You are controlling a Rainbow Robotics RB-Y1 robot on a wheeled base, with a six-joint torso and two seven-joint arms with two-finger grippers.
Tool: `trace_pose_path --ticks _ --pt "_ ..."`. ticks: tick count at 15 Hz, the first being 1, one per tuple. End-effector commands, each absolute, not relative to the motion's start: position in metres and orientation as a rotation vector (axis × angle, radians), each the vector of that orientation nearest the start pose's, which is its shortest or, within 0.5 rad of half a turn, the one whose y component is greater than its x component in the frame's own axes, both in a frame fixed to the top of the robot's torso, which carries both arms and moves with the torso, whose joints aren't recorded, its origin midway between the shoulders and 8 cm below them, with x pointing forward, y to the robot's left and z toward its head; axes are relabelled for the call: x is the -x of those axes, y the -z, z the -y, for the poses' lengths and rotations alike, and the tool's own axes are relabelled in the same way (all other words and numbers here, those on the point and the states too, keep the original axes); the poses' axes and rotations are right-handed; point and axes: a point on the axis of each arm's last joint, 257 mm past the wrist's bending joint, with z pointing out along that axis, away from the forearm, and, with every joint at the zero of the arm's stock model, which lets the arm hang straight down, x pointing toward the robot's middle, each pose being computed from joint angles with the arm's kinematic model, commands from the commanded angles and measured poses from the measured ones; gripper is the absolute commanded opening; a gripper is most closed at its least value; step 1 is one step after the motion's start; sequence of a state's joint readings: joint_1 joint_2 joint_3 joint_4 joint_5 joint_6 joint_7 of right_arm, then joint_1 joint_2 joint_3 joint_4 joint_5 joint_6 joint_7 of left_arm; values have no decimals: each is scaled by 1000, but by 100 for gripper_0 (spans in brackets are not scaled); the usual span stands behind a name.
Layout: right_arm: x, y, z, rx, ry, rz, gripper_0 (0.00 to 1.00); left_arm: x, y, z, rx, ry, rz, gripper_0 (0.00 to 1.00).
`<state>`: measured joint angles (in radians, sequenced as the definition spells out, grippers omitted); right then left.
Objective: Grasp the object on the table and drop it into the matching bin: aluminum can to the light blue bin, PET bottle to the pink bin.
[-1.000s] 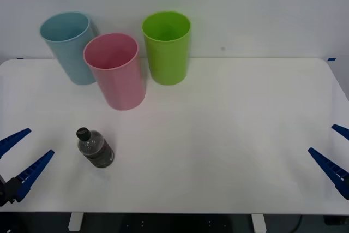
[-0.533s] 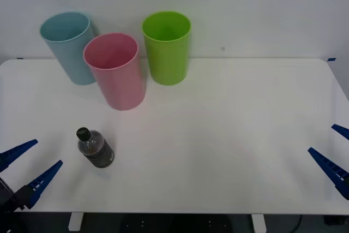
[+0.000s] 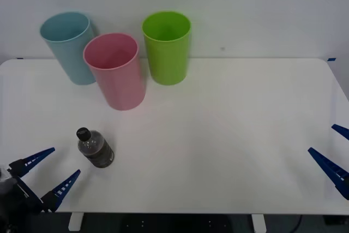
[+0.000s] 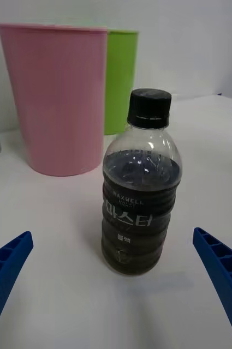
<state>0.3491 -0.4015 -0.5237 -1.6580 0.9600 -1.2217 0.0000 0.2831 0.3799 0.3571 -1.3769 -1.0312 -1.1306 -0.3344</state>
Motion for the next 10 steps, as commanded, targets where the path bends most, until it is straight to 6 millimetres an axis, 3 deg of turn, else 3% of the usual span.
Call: trace_pose_path --ticks 1,10 --pt "-342 169 330 465 -567 -1441 100 -367 296 -302 -540 447 -1576 100" --pt "-342 169 330 465 -567 -1441 100 -397 306 -271 -557 468 -1567 100"
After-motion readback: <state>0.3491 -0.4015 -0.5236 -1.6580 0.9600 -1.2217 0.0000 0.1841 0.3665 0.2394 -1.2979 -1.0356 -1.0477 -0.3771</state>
